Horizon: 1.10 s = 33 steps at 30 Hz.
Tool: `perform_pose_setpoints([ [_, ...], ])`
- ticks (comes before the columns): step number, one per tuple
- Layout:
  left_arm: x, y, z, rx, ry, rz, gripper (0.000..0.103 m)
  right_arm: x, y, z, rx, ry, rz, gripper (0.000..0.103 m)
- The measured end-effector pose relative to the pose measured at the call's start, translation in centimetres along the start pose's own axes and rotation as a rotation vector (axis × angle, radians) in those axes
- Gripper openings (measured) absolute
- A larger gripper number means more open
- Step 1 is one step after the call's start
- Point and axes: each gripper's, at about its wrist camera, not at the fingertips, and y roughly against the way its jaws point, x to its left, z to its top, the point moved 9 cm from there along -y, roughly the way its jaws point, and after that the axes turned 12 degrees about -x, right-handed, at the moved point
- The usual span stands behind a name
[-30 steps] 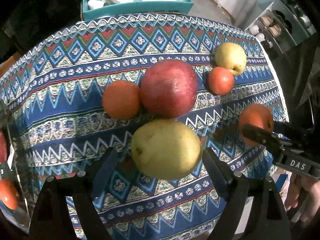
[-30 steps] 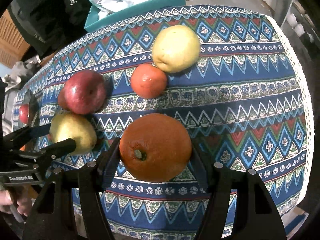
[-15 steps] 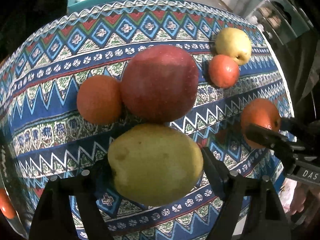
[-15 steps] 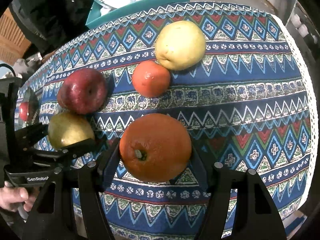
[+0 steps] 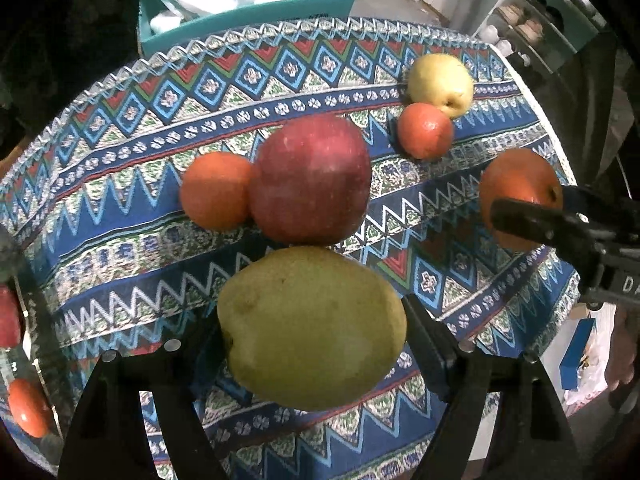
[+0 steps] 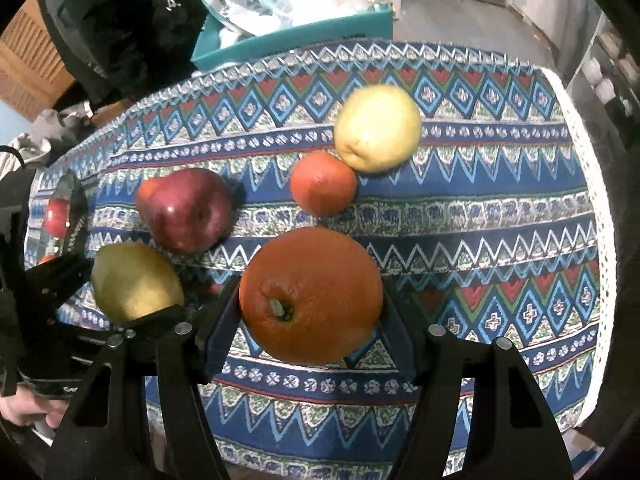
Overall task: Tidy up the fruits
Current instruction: 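Lift and carry the pear with the left tool while the right tool carries the orange toward the bowl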
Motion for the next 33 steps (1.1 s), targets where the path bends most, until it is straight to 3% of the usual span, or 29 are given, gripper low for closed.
perform_pose_setpoints([
  [14, 1.2, 7.5, 0.7, -0.128, -0.021, 0.01, 0.082, 3.9, 4.9, 2.5, -0.109, 0.096, 0.018, 0.066],
  [33, 3.6, 16.9, 2.0, -0.307, -0.022, 0.05, 0.082, 11.9, 10.1, 5.7, -0.232, 0.175, 0.121, 0.066],
])
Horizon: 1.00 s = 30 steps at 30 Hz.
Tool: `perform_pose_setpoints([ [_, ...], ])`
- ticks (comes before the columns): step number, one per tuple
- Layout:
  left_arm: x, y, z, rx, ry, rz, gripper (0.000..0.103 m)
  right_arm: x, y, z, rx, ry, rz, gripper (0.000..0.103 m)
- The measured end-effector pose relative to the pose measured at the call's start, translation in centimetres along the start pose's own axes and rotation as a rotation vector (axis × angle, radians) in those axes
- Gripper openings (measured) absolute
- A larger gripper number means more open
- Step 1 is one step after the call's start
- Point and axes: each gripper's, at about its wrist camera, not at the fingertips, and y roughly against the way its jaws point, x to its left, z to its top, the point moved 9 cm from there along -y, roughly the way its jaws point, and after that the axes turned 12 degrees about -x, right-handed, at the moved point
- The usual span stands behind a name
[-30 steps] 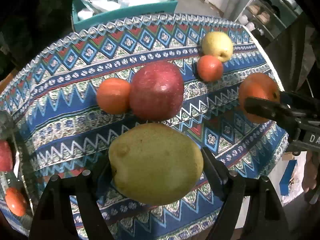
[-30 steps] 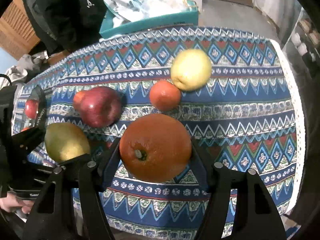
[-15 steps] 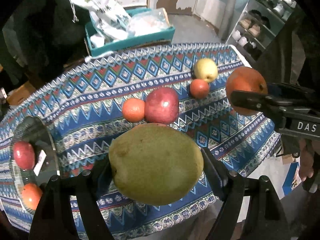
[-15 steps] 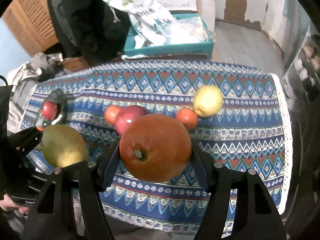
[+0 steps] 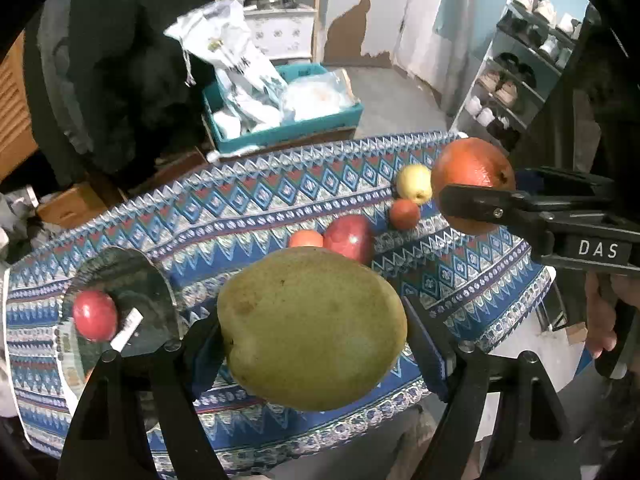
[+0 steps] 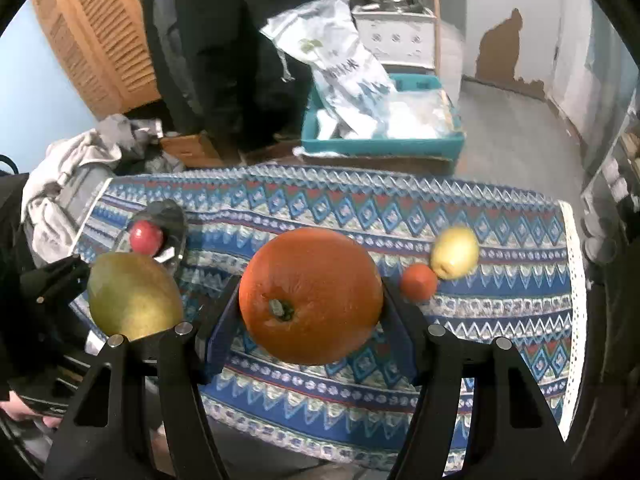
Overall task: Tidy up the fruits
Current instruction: 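Lift and carry the pear with the left tool while the right tool carries the orange toward the bowl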
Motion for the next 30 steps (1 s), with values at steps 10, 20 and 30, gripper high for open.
perform_pose_setpoints([
  [10, 2.9, 2.7, 0.8, -0.051, 0.031, 0.044, 0.082, 4.2, 0.2, 2.4, -0.032, 0.033, 0.056, 0.066],
  [20, 6.6, 4.1, 0.5, -0.066, 0.1, 0.076, 0.082, 7.6, -0.5, 3.5, -0.032, 0.06, 0.094, 0.066],
  [30, 10.6, 5.2, -0.6, -0.076, 0.15, 0.124, 0.082, 11.0, -2.8, 3.9, -0.009, 0.076, 0.131, 0.066],
])
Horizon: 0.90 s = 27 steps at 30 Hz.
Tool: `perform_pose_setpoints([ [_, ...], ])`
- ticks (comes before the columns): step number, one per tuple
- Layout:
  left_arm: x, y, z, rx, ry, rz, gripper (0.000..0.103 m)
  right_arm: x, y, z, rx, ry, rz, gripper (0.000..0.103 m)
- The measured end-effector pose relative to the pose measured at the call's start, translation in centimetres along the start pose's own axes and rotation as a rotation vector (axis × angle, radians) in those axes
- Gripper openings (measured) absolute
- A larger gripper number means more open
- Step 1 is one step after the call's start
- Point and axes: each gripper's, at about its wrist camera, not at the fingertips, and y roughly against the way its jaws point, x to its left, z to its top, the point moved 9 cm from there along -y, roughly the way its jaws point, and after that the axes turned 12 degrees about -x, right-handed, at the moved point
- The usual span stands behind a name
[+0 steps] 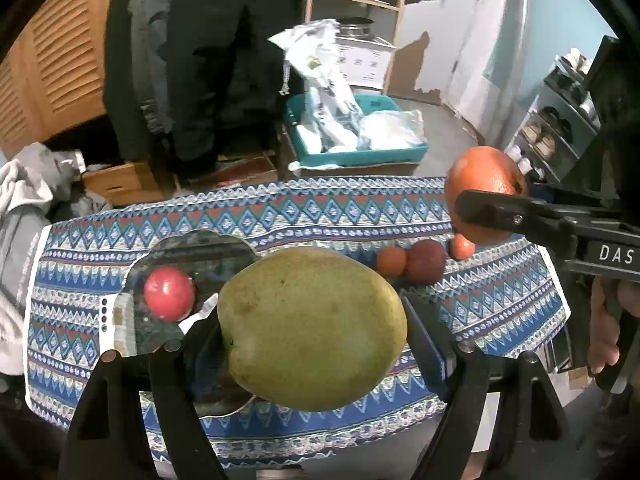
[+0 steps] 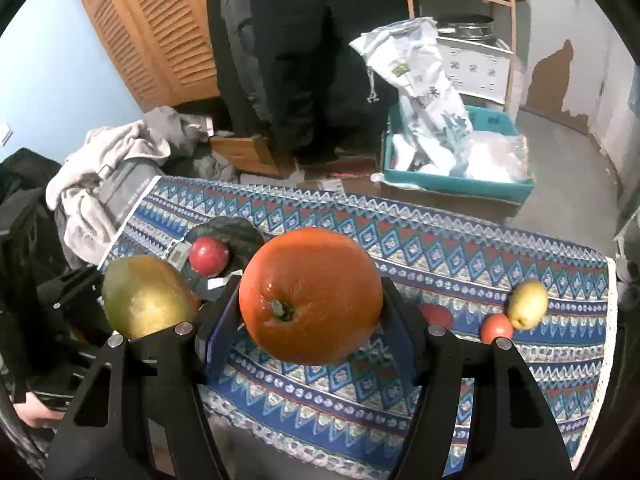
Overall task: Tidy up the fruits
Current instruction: 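Lift and carry the pear with the left tool while the right tool carries the orange toward the bowl, then open the left tool to drop the pear in the bowl while the right tool releases the orange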
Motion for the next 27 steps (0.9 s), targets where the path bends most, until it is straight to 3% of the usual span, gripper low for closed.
perform_pose_setpoints([
  [13, 5.7, -0.9, -1.5, 0.026, 0.057, 0.068, 0.082, 3.9, -4.7, -0.3, 0.062, 0.031, 0.043, 0.066],
  [27, 11.4, -5.6, -6.1, 0.166, 0.215, 0.106, 0.082, 6.9, -11.4, -3.1, 0.183, 0.038, 0.079, 0.066],
])
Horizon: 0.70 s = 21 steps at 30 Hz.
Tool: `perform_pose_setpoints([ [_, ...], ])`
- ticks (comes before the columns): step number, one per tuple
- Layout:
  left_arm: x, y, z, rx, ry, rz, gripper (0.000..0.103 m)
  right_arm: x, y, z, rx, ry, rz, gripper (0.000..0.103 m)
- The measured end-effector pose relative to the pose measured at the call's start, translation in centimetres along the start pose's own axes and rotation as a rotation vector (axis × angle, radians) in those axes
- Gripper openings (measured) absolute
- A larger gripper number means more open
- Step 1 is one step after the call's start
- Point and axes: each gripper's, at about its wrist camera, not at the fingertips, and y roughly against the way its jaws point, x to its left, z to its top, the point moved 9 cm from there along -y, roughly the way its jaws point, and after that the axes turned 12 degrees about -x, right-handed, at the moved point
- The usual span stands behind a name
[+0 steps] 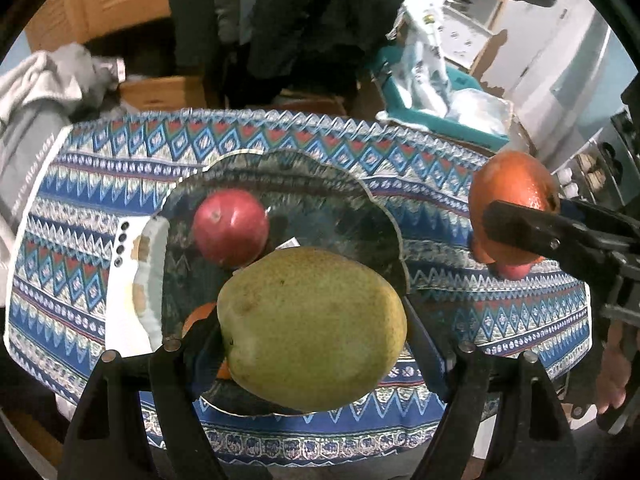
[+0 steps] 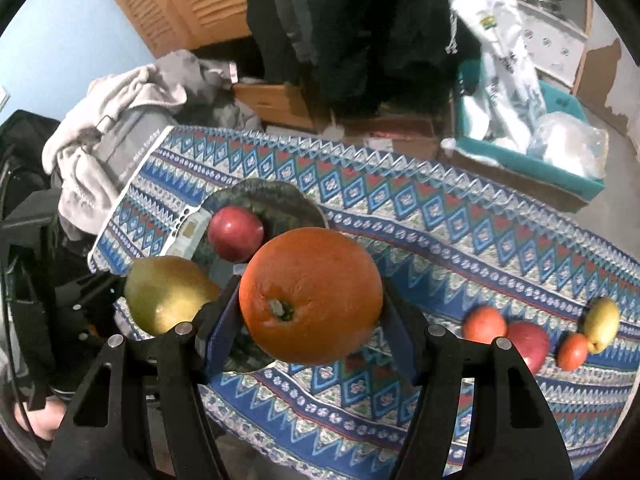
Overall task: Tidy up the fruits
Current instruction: 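Open the left tool to drop the pear in the bowl while the right tool releases the orange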
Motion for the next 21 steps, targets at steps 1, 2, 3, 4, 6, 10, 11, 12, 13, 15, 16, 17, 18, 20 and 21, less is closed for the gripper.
perform_pose_setpoints([
  [1, 0.2, -0.3, -0.1, 0.006, 0.007, 0.0, 0.082, 0.1, -0.3, -0.1, 0.005, -0.004, 0.004, 0.066],
  [2, 0.4, -0.8, -0.4, 0.018, 0.019, 0.001, 0.082, 0.3, -0.6, -0.2, 0.013, -0.008, 0.011, 0.066],
  [3, 0.6, -1.1, -0.7, 0.028, 0.025, 0.001, 0.082, 0.5, -1.0, -0.3, 0.021, -0.011, 0.019, 0.066],
  [4, 0.6, -1.4, -0.9, 0.038, 0.029, 0.001, 0.082, 0.7, -1.3, -0.5, 0.028, -0.01, 0.022, 0.066],
  [6, 0.9, -2.2, -1.6, 0.062, 0.04, 0.003, 0.082, 1.0, -1.9, -0.8, 0.041, -0.008, 0.027, 0.066],
  [10, 1.0, -3.3, -2.9, 0.11, 0.052, -0.007, 0.082, 1.4, -3.0, -1.5, 0.064, -0.011, 0.038, 0.066],
  [11, 1.0, -3.5, -3.1, 0.12, 0.055, -0.009, 0.082, 1.4, -3.2, -1.6, 0.069, -0.012, 0.038, 0.066],
  [12, 1.1, -3.7, -3.3, 0.128, 0.058, -0.008, 0.082, 1.4, -3.5, -1.7, 0.076, -0.014, 0.039, 0.066],
  [13, 1.2, -4.0, -3.5, 0.138, 0.063, -0.006, 0.082, 1.4, -3.7, -1.8, 0.081, -0.017, 0.041, 0.066],
  [15, 1.0, -4.2, -3.7, 0.143, 0.054, -0.007, 0.082, 1.5, -4.2, -2.0, 0.093, -0.022, 0.044, 0.066],
  [16, 0.8, -4.3, -3.7, 0.144, 0.042, -0.004, 0.082, 1.5, -4.4, -2.1, 0.098, -0.025, 0.047, 0.066],
  [17, 0.7, -4.4, -3.9, 0.156, 0.032, -0.003, 0.082, 1.6, -4.6, -2.1, 0.101, -0.027, 0.049, 0.066],
  [18, 0.6, -4.3, -3.8, 0.152, 0.03, -0.007, 0.082, 1.7, -4.8, -2.1, 0.105, -0.03, 0.053, 0.066],
  [20, 0.6, -4.1, -3.7, 0.146, 0.039, -0.014, 0.082, 1.8, -5.2, -2.1, 0.11, -0.032, 0.055, 0.066],
  [21, 0.7, -4.0, -3.6, 0.146, 0.045, -0.021, 0.082, 1.9, -5.4, -2.1, 0.112, -0.032, 0.056, 0.066],
])
